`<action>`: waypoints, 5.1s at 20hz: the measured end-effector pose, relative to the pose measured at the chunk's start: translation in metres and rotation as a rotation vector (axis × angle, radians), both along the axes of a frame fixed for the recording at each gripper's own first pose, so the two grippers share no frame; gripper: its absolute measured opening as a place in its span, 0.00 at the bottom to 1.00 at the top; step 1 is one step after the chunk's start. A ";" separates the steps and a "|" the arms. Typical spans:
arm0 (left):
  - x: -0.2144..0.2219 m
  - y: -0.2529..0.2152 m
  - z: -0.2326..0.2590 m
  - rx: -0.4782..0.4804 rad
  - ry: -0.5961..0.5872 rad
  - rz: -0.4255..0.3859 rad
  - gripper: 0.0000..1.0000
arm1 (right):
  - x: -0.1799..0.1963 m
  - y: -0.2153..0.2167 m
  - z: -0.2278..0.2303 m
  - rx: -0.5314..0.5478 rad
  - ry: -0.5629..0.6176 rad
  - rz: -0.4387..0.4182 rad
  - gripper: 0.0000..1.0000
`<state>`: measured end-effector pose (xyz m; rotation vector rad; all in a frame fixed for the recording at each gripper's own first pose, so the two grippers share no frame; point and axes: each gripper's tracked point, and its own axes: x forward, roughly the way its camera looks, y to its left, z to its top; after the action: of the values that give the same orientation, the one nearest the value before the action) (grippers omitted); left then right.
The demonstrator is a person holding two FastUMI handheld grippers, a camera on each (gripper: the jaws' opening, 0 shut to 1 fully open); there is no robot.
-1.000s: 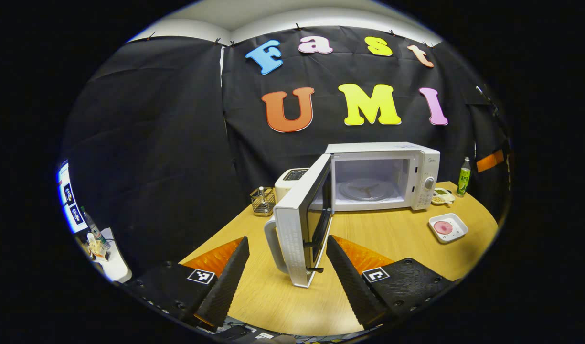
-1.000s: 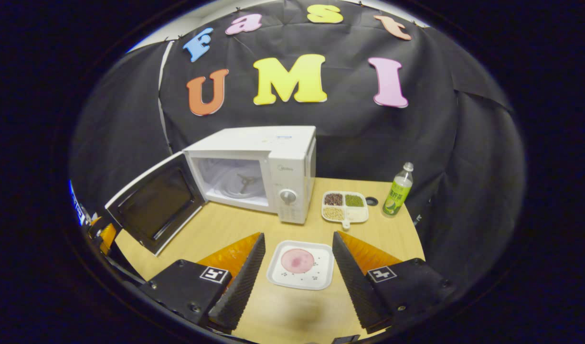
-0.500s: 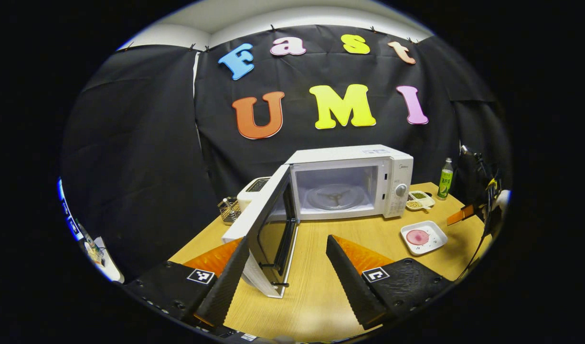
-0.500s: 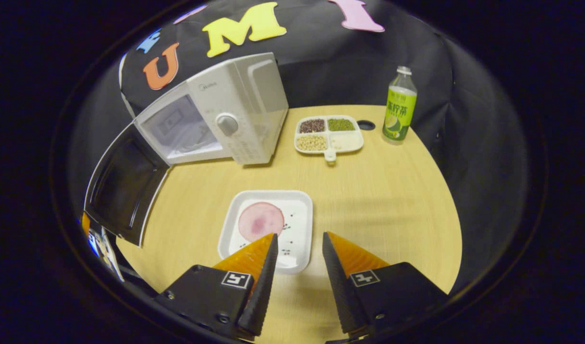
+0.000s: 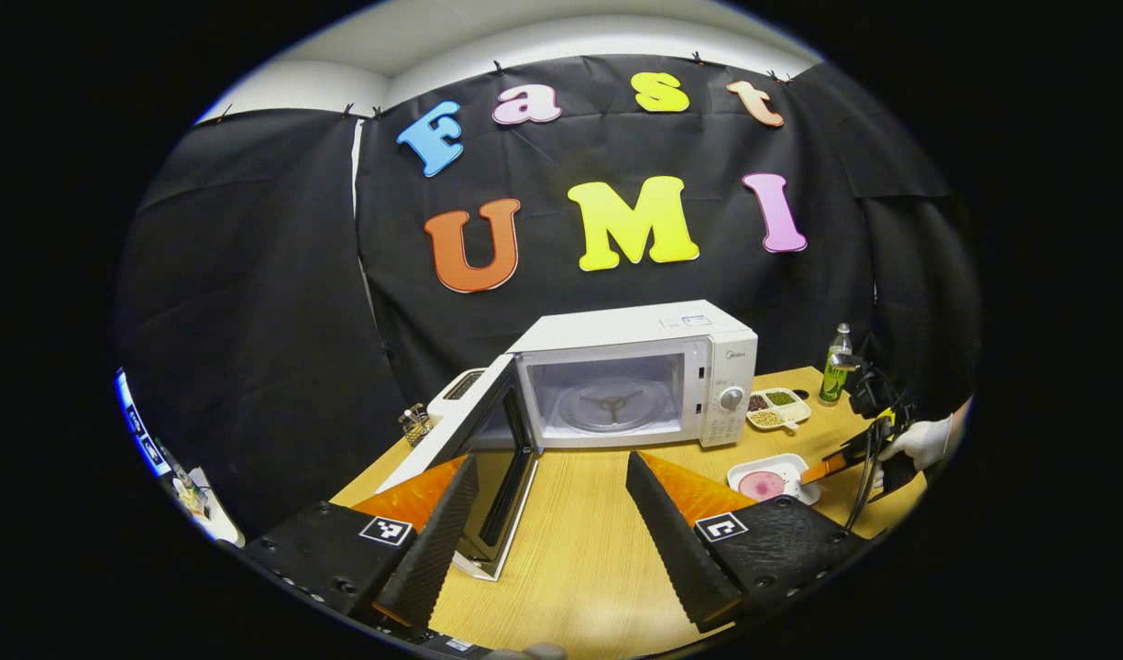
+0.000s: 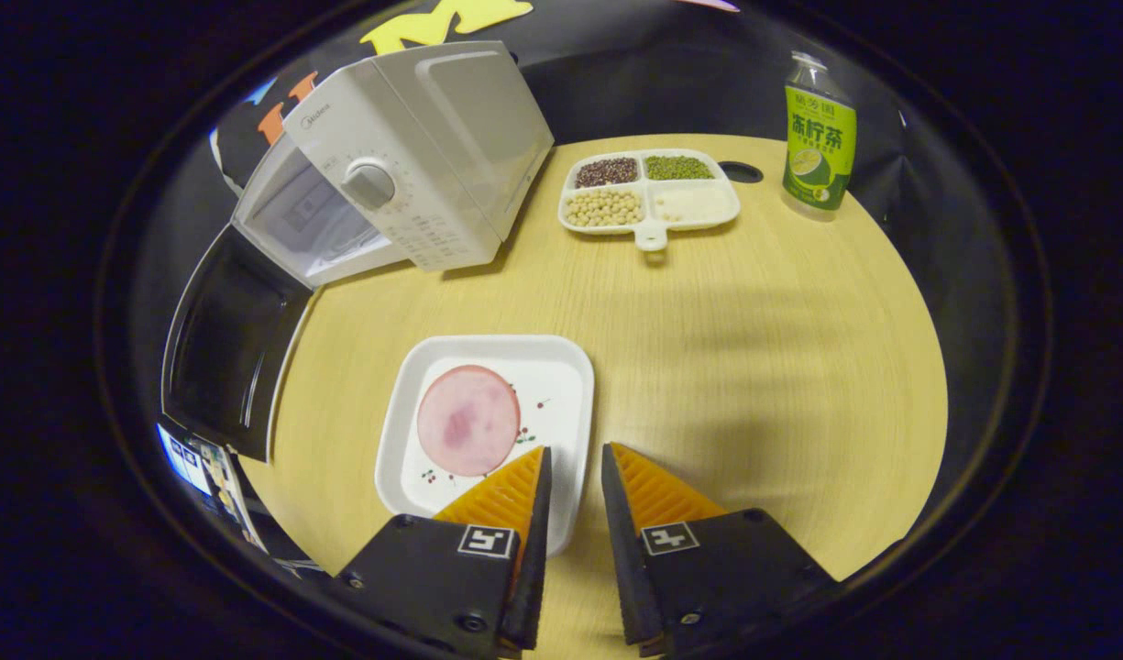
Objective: Open the microwave oven with the left hand, put the food in, and close the microwave oven.
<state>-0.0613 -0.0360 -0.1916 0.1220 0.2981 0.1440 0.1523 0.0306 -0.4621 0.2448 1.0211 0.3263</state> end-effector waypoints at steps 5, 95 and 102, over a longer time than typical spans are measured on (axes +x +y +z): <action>-0.012 -0.006 0.008 0.009 0.002 0.055 0.96 | 0.000 -0.004 -0.002 -0.070 0.129 0.014 0.10; 0.041 0.176 0.049 -0.044 -0.119 -0.095 0.96 | -0.018 0.111 0.251 -0.028 -0.666 -0.329 0.91; 0.044 0.182 0.050 -0.049 -0.147 -0.114 0.65 | -0.063 0.038 0.292 -0.103 -0.686 -0.373 0.92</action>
<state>-0.0171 0.1459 -0.1416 0.0787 0.1473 0.0319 0.0889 0.0682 -0.1700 0.2029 0.3007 0.0057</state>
